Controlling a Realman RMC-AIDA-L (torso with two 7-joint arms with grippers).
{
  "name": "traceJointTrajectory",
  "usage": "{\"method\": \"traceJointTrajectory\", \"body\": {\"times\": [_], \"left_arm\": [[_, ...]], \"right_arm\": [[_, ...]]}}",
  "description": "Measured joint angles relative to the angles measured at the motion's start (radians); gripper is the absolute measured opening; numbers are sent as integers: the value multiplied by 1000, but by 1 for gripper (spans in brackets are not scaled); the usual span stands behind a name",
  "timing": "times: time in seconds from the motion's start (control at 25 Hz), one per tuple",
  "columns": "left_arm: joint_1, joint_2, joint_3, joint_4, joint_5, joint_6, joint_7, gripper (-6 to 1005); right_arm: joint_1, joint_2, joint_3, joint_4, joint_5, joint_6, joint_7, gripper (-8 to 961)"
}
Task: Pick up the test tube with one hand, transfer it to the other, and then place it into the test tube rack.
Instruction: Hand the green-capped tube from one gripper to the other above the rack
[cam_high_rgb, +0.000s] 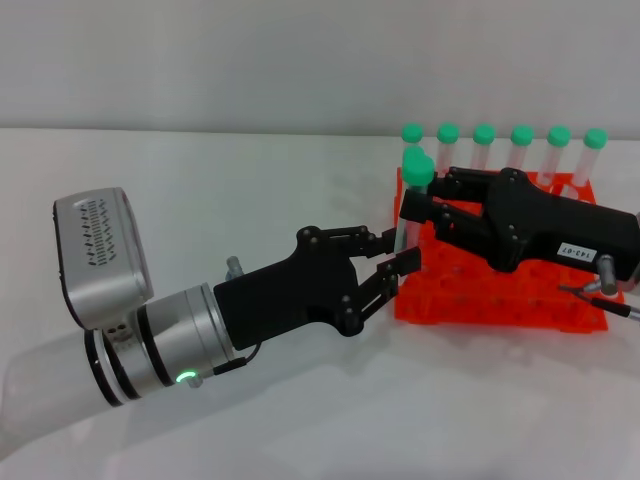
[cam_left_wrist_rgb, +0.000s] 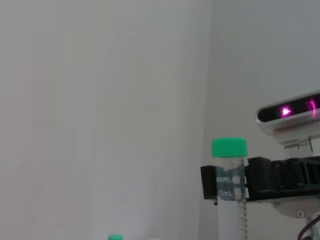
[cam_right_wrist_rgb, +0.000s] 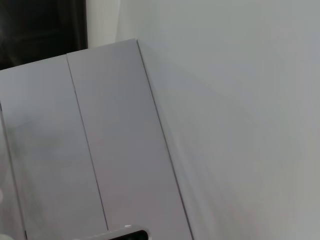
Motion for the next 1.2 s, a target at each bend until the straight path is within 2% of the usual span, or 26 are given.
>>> {"method": "traceJointTrajectory", "body": {"times": [0.72, 0.92, 1.12, 1.2], "left_arm": [[0, -1, 0, 1, -1, -16, 0, 217], [18, -3, 0, 33, -54, -77, 8, 217], [32, 0, 3, 53, -72, -104, 11, 217], [31, 1, 7, 53, -69, -109, 9, 218]], "right_arm": [[0, -4, 2, 0, -6, 14, -26, 227], [-5, -4, 19, 0, -7, 20, -26, 225], [-13, -5, 42, 0, -12, 18, -26, 81], [-11, -6, 42, 0, -13, 19, -26, 66]]}}
